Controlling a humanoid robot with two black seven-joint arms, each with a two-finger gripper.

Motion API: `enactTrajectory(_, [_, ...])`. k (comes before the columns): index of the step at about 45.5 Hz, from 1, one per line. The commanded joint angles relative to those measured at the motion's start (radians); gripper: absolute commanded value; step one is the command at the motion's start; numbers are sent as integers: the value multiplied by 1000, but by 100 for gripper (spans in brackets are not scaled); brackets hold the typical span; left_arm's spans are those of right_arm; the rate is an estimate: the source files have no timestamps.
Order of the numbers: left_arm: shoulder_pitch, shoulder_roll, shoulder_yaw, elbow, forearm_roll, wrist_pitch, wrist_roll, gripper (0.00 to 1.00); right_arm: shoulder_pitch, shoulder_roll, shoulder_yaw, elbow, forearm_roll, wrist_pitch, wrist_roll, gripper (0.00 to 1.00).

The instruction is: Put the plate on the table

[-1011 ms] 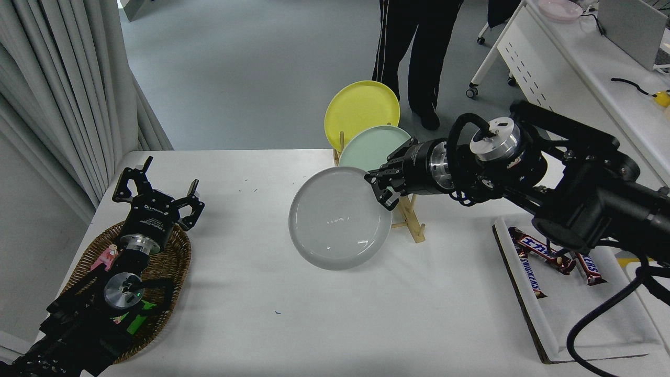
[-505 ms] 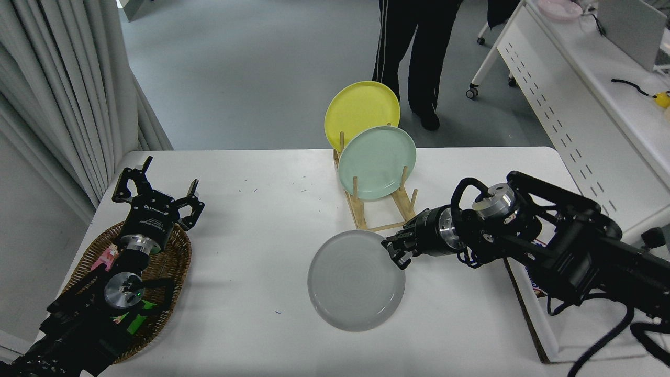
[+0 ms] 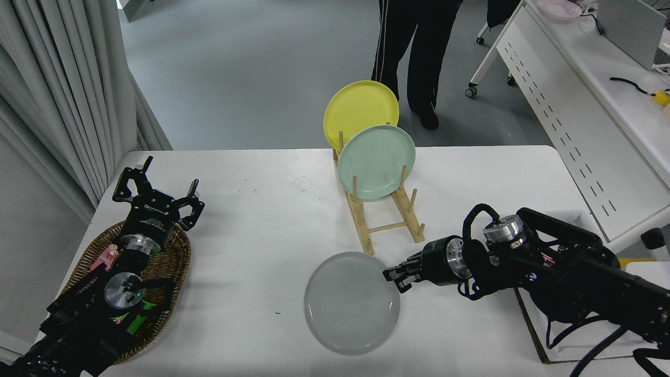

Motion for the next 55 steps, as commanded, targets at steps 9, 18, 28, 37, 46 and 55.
enactTrajectory(9, [0,0,0,0,0,0,0,100,-42,62,11,-77,90,2,-1,0])
enactTrajectory(18, [0,0,0,0,0,0,0,100,-48,82,13,-111,77,3,0,0])
enactTrajectory(28, [0,0,0,0,0,0,0,100,-51,82,11,-126,73,5,-1,0])
enactTrajectory(37, [0,0,0,0,0,0,0,100,-53,79,0,-126,56,0,-1,0])
enactTrajectory(46, [0,0,0,0,0,0,0,100,-53,77,0,-128,56,0,-1,0])
enactTrajectory(55, [0,0,0,0,0,0,0,100,-53,81,2,-146,51,2,-1,0])
